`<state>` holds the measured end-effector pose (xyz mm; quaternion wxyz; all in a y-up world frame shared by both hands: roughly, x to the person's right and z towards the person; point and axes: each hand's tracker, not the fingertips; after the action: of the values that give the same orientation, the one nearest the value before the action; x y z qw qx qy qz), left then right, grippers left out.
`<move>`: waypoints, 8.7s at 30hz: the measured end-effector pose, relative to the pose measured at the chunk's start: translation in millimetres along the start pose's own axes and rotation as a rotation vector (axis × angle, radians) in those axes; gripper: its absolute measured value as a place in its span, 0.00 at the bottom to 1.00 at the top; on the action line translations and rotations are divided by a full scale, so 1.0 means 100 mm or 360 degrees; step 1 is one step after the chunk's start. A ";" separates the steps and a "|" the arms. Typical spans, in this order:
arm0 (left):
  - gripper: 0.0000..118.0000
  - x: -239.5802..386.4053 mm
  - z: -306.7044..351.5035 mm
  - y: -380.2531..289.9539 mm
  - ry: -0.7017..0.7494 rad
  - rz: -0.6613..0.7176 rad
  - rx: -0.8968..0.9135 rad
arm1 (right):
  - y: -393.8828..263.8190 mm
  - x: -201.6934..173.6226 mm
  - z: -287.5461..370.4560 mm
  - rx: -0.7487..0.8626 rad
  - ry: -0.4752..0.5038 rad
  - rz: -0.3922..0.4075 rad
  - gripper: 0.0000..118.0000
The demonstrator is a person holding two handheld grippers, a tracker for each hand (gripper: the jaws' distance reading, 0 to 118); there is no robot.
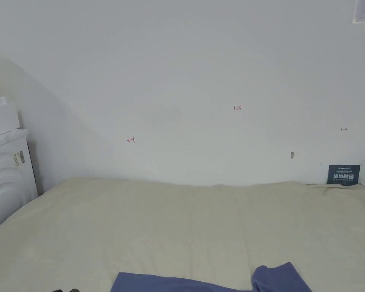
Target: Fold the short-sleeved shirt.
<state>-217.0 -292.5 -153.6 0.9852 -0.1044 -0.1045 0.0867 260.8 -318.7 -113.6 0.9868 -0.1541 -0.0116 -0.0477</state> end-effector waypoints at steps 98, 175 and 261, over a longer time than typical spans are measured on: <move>0.05 -1.03 -0.64 -1.45 0.0066 -0.0097 -0.0898 | -1.57 0.75 -0.39 -0.0752 -0.0208 -0.0564 0.13; 0.00 0.00 -0.23 -0.51 0.0072 -0.0099 -0.0281 | -0.35 -0.01 -0.28 -0.0182 -0.0022 -0.0033 0.01; 0.06 -0.86 -1.45 -1.39 0.0201 0.0162 -0.0773 | -1.14 0.99 -1.72 -0.0641 -0.0263 -0.0642 0.05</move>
<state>-246.4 -470.4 -277.0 0.9301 -0.3485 -0.0552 0.1020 349.7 -487.8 -239.0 0.9026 -0.3448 -0.1125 -0.2317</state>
